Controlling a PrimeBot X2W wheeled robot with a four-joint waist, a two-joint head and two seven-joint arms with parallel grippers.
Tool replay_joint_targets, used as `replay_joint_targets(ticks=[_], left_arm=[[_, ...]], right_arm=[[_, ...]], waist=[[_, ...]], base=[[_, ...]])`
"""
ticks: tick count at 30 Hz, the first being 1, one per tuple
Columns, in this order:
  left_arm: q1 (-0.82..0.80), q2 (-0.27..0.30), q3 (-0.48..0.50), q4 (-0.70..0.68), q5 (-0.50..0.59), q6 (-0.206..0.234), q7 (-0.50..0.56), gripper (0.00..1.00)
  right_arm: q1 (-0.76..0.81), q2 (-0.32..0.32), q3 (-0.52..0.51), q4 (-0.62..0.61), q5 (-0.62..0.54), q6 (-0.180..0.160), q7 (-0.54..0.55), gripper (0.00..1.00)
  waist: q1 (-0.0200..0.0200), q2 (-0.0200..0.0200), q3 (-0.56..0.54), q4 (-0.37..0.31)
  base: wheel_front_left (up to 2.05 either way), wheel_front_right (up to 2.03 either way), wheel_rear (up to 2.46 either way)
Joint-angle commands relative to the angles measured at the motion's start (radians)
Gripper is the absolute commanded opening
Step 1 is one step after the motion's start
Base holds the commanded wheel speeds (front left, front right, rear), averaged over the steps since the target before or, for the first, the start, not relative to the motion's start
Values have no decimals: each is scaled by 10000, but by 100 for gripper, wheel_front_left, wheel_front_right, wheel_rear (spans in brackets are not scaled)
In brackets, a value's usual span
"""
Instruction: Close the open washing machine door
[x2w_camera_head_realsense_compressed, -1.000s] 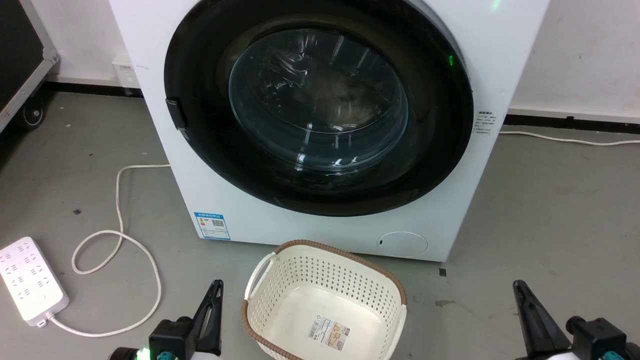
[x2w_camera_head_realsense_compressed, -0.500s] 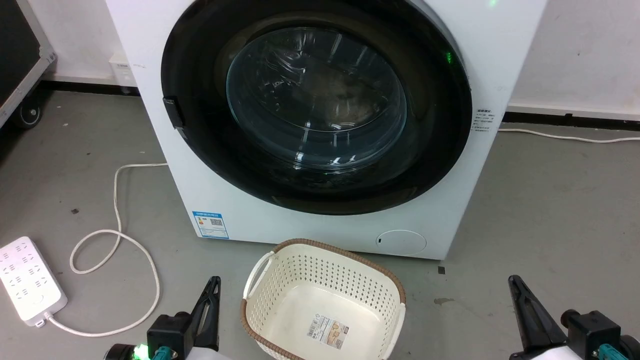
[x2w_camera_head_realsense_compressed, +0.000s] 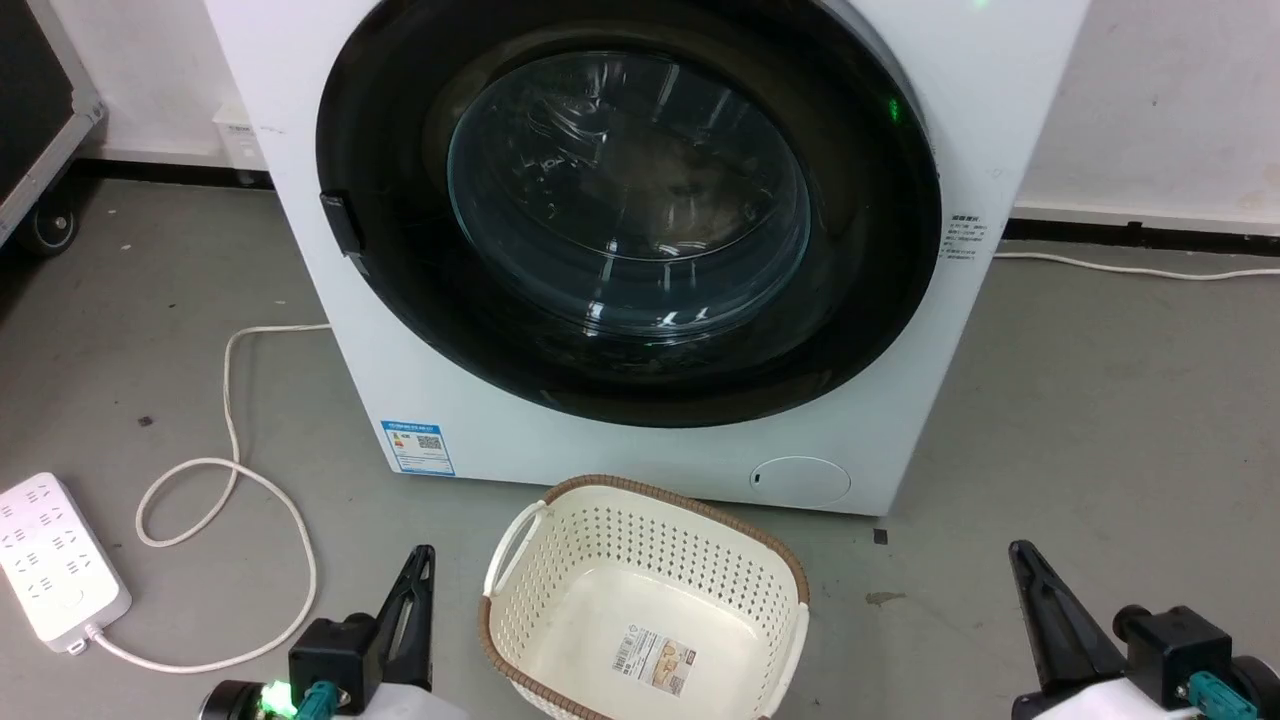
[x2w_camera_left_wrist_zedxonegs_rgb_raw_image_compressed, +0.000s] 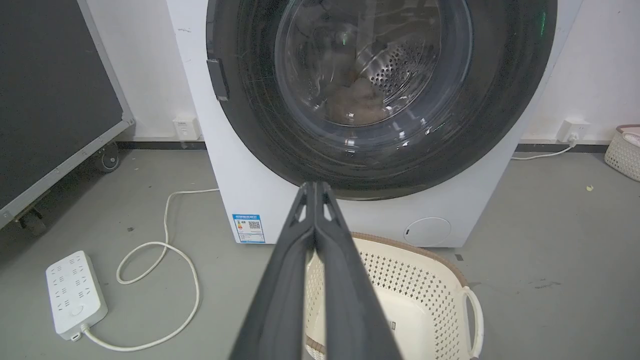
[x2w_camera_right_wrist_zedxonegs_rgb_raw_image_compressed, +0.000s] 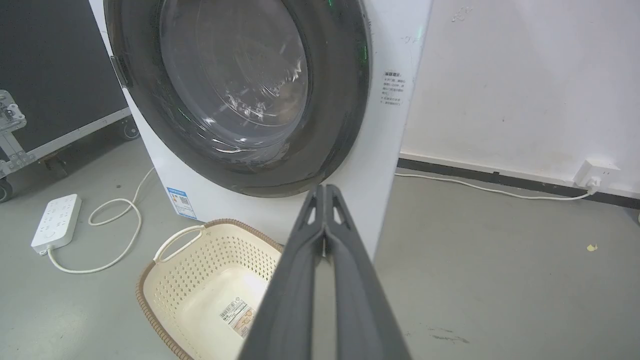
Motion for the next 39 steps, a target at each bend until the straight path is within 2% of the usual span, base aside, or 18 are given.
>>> replay_joint_targets(ticks=[1,39], left_arm=[[-176,-18,46,-76,83,80,74,0],[-414,-80,425,-570,377,151,908,0]], right_arm=[[-171,32,40,-84,-62,-4,53,0],[-547,55,352,-431,-237,-6,892,0]], waist=[[-1,0,4,-4],[-1,0,151,-135]], base=[[0,0,0],[0,0,0]])
